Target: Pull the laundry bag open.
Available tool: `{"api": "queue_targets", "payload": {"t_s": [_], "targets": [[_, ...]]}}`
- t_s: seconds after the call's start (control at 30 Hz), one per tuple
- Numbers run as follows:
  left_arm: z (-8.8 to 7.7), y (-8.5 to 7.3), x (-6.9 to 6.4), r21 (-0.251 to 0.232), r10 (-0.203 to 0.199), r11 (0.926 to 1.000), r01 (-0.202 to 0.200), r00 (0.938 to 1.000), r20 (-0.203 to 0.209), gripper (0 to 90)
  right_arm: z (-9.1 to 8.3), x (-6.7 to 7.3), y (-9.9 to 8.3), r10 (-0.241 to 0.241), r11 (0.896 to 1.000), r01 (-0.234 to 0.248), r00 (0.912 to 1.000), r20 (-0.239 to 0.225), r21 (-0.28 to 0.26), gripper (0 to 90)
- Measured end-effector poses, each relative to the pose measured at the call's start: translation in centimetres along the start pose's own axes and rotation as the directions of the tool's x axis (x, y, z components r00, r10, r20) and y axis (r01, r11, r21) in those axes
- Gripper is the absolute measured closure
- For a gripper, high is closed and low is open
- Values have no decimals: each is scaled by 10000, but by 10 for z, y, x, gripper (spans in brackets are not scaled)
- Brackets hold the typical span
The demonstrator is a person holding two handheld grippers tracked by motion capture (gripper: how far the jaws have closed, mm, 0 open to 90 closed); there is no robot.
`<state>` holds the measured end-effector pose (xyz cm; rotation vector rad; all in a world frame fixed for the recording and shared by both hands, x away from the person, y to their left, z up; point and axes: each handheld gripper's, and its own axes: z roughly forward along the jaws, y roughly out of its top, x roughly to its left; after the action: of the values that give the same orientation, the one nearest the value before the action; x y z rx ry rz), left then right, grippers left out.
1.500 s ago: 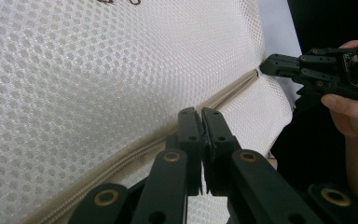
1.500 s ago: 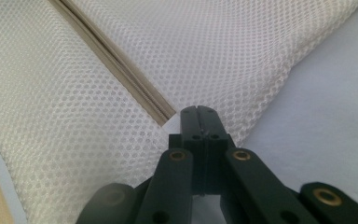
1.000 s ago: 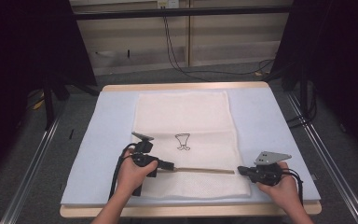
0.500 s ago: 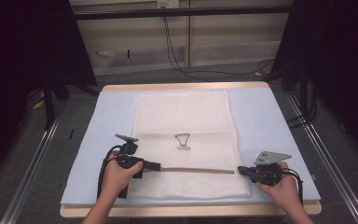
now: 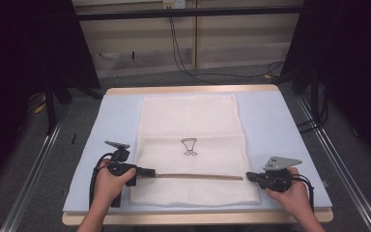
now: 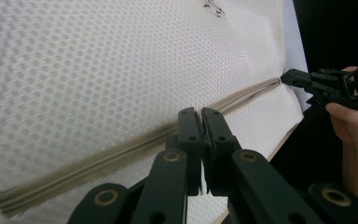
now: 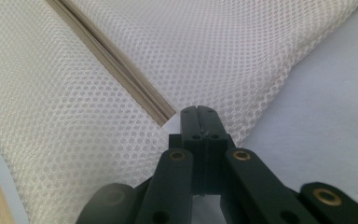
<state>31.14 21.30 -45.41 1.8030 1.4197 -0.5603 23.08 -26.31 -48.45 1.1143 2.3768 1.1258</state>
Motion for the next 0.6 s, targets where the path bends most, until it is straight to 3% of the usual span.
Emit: {"api": "queue_targets", "payload": {"t_s": [0.37, 0.6], "targets": [[-19, -3, 14, -292, -214, 9993, 214, 9998, -6, 875, 0, 0, 0, -35, 10000, 35, 10000, -5, 12, 900], [-33, -6, 25, -364, -619, 9974, 620, 9981, 58, 875, 0, 0, 0, -40, 10000, 40, 10000, 5, 27, 900]]}}
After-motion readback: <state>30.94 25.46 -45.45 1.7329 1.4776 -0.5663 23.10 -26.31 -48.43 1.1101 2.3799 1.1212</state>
